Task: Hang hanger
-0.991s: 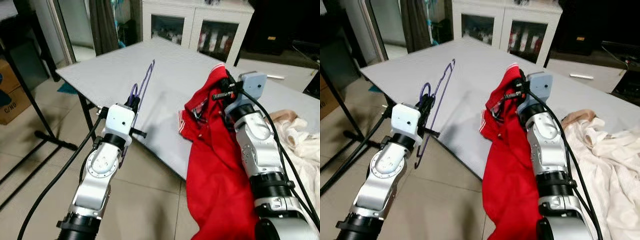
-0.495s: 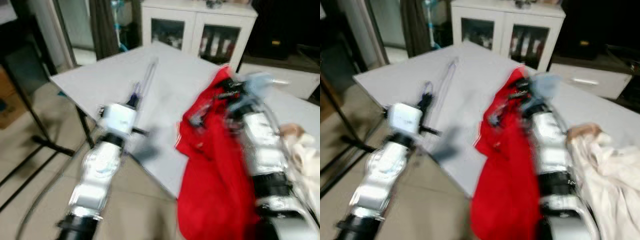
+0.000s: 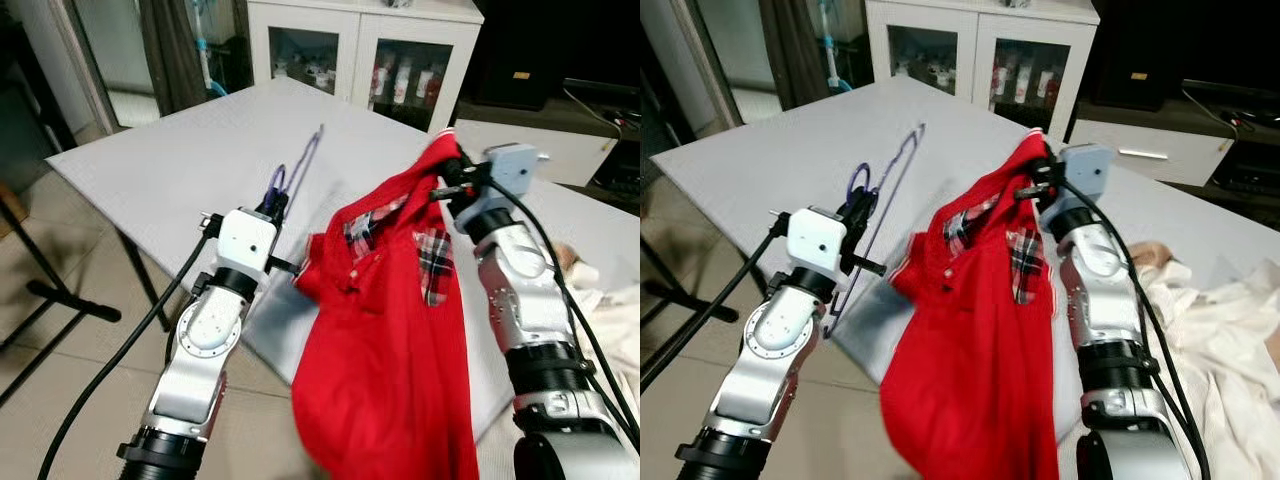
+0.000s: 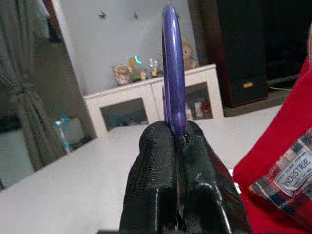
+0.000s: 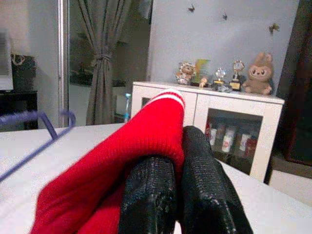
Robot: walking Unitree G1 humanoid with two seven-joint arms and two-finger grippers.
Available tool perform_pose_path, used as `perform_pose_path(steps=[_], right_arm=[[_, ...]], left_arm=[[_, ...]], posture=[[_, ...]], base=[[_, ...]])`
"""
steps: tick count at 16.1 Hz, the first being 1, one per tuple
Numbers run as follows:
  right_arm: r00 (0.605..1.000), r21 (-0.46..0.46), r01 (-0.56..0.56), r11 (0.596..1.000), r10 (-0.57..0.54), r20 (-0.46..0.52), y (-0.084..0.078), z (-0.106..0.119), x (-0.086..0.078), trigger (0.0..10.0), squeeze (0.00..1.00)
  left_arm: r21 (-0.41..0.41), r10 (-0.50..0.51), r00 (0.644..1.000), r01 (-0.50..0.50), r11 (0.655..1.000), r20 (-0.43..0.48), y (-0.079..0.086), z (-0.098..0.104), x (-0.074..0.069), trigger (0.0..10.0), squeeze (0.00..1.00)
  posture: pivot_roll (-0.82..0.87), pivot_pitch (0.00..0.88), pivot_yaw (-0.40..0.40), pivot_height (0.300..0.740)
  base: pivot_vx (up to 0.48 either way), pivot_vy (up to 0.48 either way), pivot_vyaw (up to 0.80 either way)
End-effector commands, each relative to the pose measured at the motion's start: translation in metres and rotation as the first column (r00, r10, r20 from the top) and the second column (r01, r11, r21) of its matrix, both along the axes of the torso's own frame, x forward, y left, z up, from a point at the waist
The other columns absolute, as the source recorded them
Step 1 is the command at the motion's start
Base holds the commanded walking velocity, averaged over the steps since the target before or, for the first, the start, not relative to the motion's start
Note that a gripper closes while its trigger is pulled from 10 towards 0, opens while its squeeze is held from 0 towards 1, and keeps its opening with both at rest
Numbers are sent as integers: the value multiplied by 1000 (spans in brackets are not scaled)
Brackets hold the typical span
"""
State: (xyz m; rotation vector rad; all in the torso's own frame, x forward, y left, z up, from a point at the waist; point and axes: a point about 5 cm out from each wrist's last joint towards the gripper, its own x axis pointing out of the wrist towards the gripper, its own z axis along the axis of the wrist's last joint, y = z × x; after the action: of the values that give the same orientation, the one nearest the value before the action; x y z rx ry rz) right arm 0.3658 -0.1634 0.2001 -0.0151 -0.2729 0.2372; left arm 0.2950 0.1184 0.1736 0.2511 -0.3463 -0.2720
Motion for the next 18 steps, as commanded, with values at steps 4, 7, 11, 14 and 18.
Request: perform_pose_path(steps=[4, 7, 11, 14, 18], right_arm=[[966, -179, 176, 968, -205, -156, -18, 0, 32, 10000, 0], [940, -214, 220, 952, -266, -215, -18, -2, 41, 10000, 0], [936, -232, 216, 948, -269, -226, -11, 5, 48, 10000, 0], [941, -257, 204, 945, -261, -214, -6, 12, 52, 10000, 0], [978, -253, 56, 966, -104, -180, 20, 20, 53, 10000, 0]], left_arm=[[36, -111, 993, 110, 993, 40, -13, 7, -4, 10000, 0], [96, -274, 958, 266, 959, 85, -23, 14, -16, 10000, 0], [264, -589, 803, 589, 764, -86, -24, 3, -46, 10000, 0], [334, -661, 718, 691, 641, -218, -18, -6, -57, 10000, 0], [411, -697, 553, 826, 385, -456, -13, -24, -66, 10000, 0]], posture=[[111, 36, -23, 740], [122, 41, -31, 740], [142, 47, -39, 740], [141, 47, -40, 740], [136, 47, -44, 740]], base=[[0, 0, 0], [0, 0, 0], [0, 0, 0], [0, 0, 0], [0, 0, 0]])
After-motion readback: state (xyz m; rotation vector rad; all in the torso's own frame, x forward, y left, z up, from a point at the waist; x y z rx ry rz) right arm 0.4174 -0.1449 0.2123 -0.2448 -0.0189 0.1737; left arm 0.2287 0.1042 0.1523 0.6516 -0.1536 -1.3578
